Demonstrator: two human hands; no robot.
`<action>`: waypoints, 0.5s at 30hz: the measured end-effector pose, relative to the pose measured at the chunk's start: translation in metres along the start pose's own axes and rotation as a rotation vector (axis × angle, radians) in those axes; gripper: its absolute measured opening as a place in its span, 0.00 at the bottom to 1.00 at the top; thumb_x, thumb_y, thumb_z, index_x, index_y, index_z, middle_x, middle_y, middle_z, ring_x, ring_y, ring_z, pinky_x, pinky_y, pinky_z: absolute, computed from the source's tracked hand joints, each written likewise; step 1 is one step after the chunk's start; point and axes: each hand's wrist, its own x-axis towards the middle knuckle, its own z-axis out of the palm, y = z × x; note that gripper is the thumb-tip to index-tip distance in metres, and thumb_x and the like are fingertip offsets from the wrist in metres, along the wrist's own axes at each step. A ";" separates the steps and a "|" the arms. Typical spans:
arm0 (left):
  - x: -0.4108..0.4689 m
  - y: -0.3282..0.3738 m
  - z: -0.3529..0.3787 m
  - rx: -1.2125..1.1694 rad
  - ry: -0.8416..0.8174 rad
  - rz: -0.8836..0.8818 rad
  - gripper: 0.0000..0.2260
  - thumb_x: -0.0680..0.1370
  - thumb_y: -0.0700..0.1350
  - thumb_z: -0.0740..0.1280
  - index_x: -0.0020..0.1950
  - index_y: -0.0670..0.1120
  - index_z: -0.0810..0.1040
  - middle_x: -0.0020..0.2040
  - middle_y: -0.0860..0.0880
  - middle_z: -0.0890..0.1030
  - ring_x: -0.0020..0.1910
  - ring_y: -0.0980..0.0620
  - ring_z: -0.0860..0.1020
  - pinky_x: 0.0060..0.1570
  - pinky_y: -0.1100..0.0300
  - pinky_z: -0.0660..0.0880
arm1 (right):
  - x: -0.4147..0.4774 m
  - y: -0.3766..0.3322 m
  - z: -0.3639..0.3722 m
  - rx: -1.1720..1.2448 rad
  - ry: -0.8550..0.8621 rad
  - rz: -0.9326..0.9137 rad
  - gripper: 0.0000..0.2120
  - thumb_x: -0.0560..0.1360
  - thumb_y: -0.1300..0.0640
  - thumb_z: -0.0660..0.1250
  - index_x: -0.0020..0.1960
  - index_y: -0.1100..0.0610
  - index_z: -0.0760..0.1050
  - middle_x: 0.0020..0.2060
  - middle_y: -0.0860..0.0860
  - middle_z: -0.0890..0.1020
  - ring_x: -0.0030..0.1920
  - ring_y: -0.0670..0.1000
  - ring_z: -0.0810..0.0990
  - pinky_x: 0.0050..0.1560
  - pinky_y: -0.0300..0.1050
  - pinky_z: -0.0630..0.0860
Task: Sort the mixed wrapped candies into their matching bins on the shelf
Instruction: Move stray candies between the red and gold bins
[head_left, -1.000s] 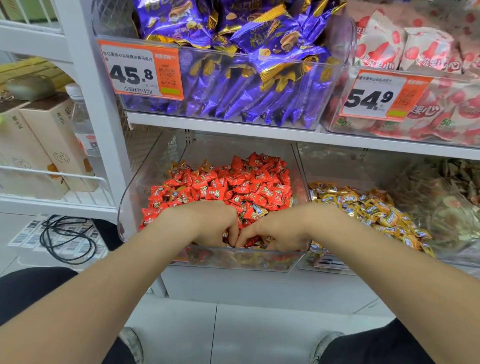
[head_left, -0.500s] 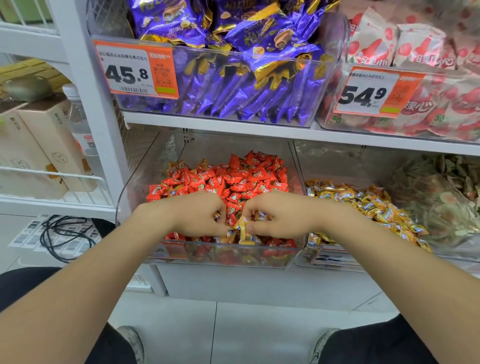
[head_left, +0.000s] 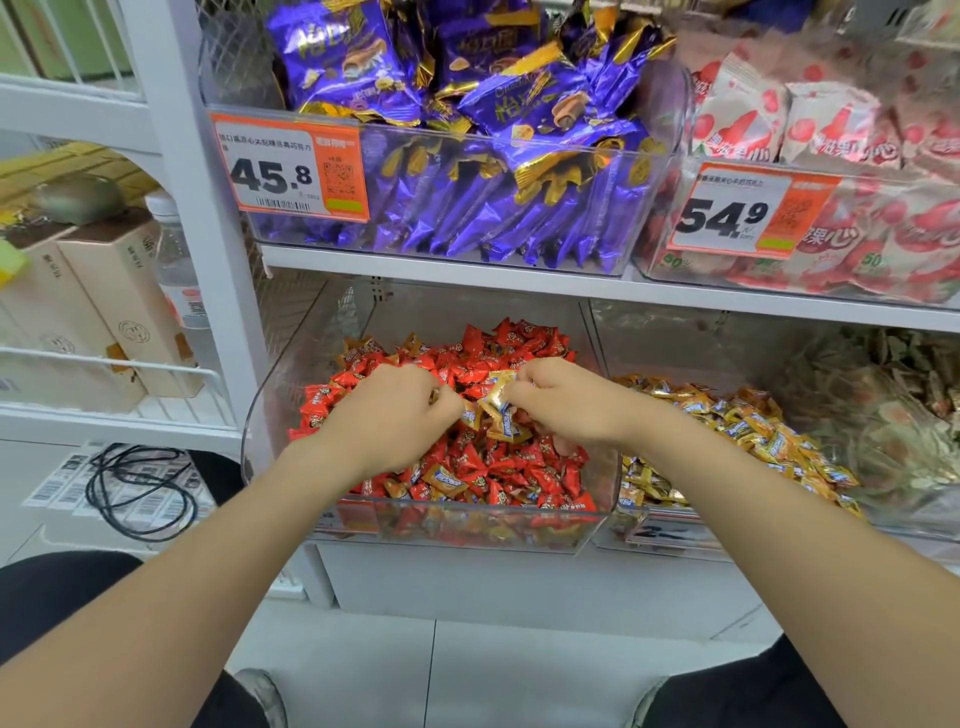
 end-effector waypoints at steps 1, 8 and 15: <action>0.001 -0.001 0.002 -0.013 0.000 -0.008 0.19 0.82 0.49 0.59 0.32 0.44 0.64 0.27 0.47 0.64 0.27 0.49 0.60 0.30 0.54 0.59 | 0.001 -0.001 0.001 -0.004 -0.002 0.019 0.10 0.86 0.53 0.58 0.46 0.55 0.64 0.39 0.56 0.63 0.35 0.56 0.62 0.28 0.44 0.71; 0.001 0.025 0.005 -0.426 -0.065 -0.114 0.15 0.84 0.42 0.57 0.40 0.37 0.73 0.31 0.47 0.80 0.24 0.57 0.73 0.26 0.62 0.68 | -0.001 -0.019 0.014 0.384 0.076 0.099 0.10 0.86 0.51 0.58 0.52 0.58 0.69 0.41 0.53 0.65 0.44 0.56 0.72 0.25 0.40 0.68; -0.001 0.038 0.016 -0.820 -0.104 -0.190 0.14 0.86 0.42 0.60 0.49 0.33 0.79 0.38 0.39 0.81 0.31 0.52 0.72 0.30 0.58 0.69 | -0.005 -0.024 0.021 0.092 0.448 0.050 0.19 0.79 0.46 0.62 0.43 0.62 0.77 0.30 0.50 0.84 0.30 0.52 0.82 0.35 0.47 0.81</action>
